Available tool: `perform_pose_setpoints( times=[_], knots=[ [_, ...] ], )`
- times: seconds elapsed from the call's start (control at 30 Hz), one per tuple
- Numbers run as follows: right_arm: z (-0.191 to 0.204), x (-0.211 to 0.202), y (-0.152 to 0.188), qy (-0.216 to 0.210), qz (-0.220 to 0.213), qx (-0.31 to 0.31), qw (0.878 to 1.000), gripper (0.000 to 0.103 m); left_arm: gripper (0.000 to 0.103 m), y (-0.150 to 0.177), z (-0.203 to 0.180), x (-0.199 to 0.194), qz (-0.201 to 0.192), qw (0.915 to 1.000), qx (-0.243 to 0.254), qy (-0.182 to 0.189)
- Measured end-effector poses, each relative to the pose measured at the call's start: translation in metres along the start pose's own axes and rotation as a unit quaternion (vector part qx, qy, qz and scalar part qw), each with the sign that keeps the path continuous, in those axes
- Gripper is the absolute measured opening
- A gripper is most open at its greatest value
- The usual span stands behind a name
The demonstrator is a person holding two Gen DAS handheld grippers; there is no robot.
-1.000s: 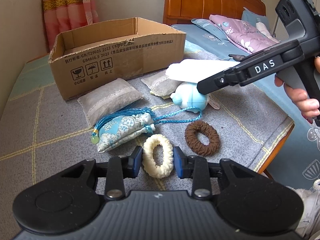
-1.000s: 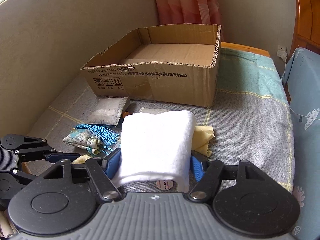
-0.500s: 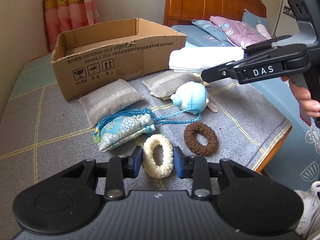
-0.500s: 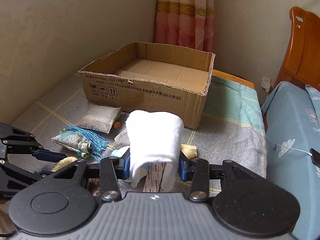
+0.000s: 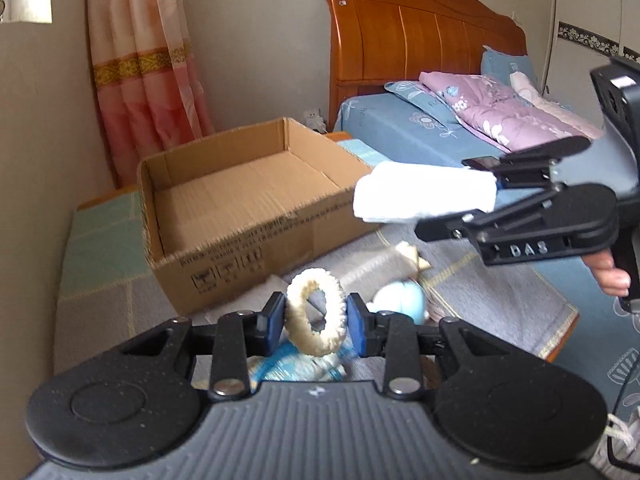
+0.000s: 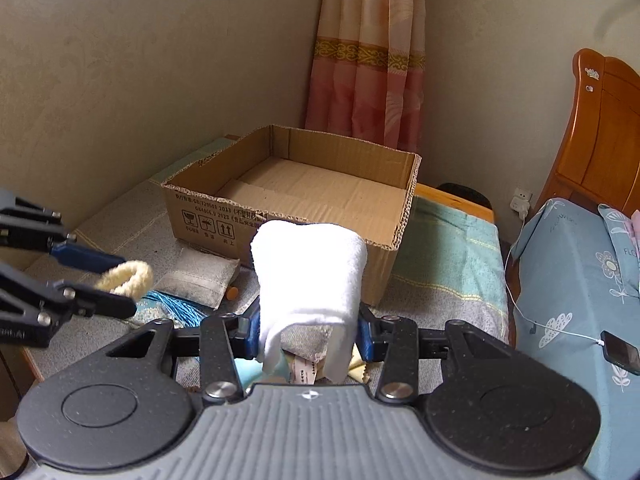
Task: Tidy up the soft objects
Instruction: 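Carry the cream scrunchie into the box and open the left gripper while the right lifts the towel, then lower the white towel into the box and open the right gripper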
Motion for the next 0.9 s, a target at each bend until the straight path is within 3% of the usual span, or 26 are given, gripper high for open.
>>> perform_pose_setpoints(
  times=[0.17, 0.3, 0.5, 0.57, 0.6, 0.63, 0.8, 0.9],
  knots=[
    [-0.006, 0.001, -0.019, 0.007, -0.015, -0.006, 1.000, 0.048, 0.032, -0.056, 0.025, 0.026, -0.023, 0.9987, 0.015, -0.044],
    [-0.015, 0.006, -0.033, 0.010, -0.025, -0.004, 1.000, 0.048, 0.032, -0.090, 0.048, 0.068, -0.008, 0.9983, 0.011, -0.056],
    [-0.031, 0.020, -0.050, 0.022, -0.025, 0.004, 0.999, 0.048, 0.033, -0.116, 0.071, 0.128, 0.021, 0.9967, -0.003, -0.078],
    [-0.035, 0.025, -0.054, 0.024, -0.024, 0.005, 0.999, 0.048, 0.049, -0.118, 0.077, 0.144, 0.027, 0.9953, -0.011, -0.092],
    [-0.037, 0.028, -0.057, 0.025, -0.022, 0.004, 0.999, 0.048, 0.067, -0.117, 0.079, 0.149, 0.028, 0.9942, -0.014, -0.103],
    [-0.040, 0.031, -0.060, 0.025, -0.020, 0.005, 0.999, 0.048, 0.077, -0.116, 0.081, 0.151, 0.024, 0.9931, -0.017, -0.114],
    [-0.047, 0.046, -0.072, 0.023, -0.015, 0.009, 1.000, 0.048, 0.079, -0.100, 0.085, 0.129, 0.015, 0.9931, -0.027, -0.113],
    [-0.048, 0.056, -0.082, 0.023, -0.010, 0.004, 1.000, 0.048, 0.090, -0.084, 0.083, 0.097, -0.006, 0.9916, -0.024, -0.127]
  ],
)
Point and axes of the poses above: each gripper's, at about its wrist camera, not at the fingertips, and x roughly the way its jaws point, z to its left, y to its underside, the point moved 2 cm from there along x, roughly the way its jaws point, and after that the axes turned 9 degrees about -y, right-handed, at the moved point
